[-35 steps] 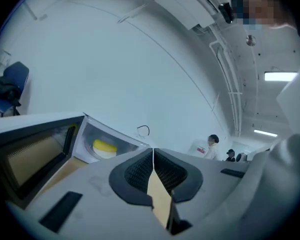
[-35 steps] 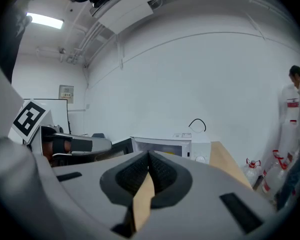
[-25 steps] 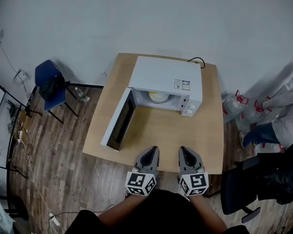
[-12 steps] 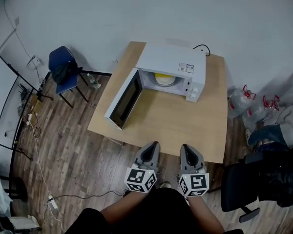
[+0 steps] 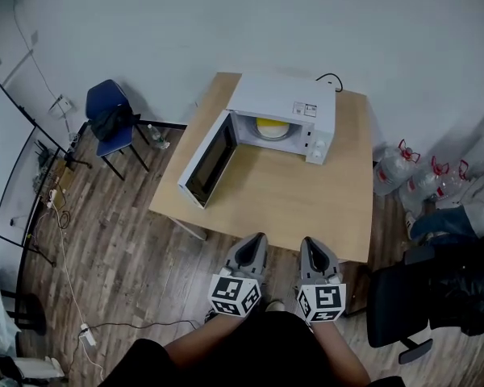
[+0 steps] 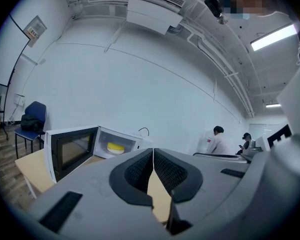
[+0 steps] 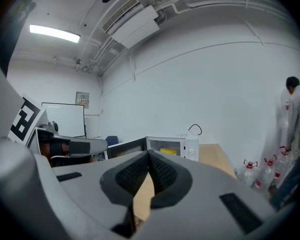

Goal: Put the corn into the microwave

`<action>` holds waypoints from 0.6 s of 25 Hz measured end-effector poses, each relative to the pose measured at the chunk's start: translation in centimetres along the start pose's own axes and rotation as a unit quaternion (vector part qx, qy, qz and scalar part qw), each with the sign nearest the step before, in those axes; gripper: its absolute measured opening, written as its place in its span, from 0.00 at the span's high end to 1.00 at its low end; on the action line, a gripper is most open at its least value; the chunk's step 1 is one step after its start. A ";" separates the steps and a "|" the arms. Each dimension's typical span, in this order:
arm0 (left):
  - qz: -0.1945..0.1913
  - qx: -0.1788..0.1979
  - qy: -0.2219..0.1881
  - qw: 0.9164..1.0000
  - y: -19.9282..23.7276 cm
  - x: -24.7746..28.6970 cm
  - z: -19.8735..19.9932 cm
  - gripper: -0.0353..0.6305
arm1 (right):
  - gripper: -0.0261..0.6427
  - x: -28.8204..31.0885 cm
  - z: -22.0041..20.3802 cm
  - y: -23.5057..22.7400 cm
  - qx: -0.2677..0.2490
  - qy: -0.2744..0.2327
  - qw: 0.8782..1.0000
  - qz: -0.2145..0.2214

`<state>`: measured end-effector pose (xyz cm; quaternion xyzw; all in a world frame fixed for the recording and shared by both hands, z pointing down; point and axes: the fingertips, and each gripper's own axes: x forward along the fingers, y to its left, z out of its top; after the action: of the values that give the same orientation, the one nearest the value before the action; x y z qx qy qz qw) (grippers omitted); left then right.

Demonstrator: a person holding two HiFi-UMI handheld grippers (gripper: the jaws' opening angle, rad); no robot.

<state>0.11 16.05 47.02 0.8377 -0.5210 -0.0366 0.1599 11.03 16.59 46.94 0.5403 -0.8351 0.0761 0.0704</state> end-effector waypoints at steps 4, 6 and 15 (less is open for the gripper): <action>-0.004 -0.024 0.000 1.000 -0.1 -0.3 -0.1 0.92 | 0.87 -0.2 0.2 0.2 -0.005 -0.004 1.000 -0.001; -0.007 -0.018 -0.002 1.000 -0.3 -0.3 0.1 0.92 | 0.87 -0.2 0.3 0.5 -0.007 -0.004 1.000 0.001; -0.015 -0.018 -0.007 1.000 -0.7 0.0 0.7 0.92 | 0.87 -0.1 0.4 0.7 -0.013 -0.003 1.000 0.005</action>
<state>0.51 16.17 46.11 0.8420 -0.5089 -0.0541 0.1707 10.42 16.88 46.46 0.5352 -0.8389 0.0643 0.0747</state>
